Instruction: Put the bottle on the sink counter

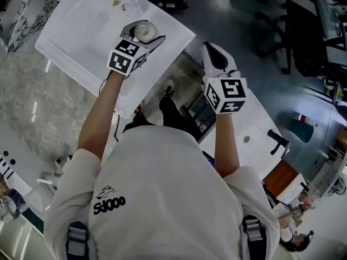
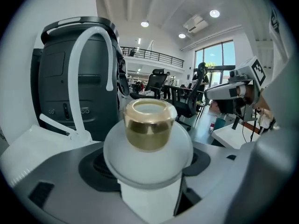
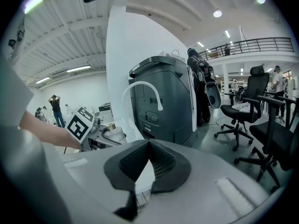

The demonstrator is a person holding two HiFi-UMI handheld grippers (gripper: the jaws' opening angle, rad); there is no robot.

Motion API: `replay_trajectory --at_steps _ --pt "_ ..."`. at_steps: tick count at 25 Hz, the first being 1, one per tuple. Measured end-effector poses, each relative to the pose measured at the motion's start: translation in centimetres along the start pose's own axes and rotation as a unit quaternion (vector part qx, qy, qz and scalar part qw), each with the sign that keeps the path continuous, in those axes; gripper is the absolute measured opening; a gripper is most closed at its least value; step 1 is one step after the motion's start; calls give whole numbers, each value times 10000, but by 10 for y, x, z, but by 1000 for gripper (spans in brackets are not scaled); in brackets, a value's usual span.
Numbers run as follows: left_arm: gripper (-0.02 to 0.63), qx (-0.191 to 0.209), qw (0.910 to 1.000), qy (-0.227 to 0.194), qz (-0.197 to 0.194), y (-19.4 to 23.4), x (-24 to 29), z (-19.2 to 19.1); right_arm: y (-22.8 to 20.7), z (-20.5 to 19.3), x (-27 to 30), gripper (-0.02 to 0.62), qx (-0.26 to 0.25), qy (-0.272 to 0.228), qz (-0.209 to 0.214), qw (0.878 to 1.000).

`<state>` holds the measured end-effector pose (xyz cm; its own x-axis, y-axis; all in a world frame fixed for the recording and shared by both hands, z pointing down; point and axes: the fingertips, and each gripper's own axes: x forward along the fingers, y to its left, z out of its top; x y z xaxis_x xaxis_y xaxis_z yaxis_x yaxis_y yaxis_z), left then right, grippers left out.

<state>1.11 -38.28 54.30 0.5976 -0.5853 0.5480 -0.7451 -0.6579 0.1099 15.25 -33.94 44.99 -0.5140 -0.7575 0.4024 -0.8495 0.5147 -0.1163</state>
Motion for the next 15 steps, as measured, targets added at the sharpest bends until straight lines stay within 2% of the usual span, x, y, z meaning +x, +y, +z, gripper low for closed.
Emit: replay_trajectory --at_steps 15 --pt "341 -54 9987 513 19 22 73 -46 -13 -26 8 11 203 340 -122 9991"
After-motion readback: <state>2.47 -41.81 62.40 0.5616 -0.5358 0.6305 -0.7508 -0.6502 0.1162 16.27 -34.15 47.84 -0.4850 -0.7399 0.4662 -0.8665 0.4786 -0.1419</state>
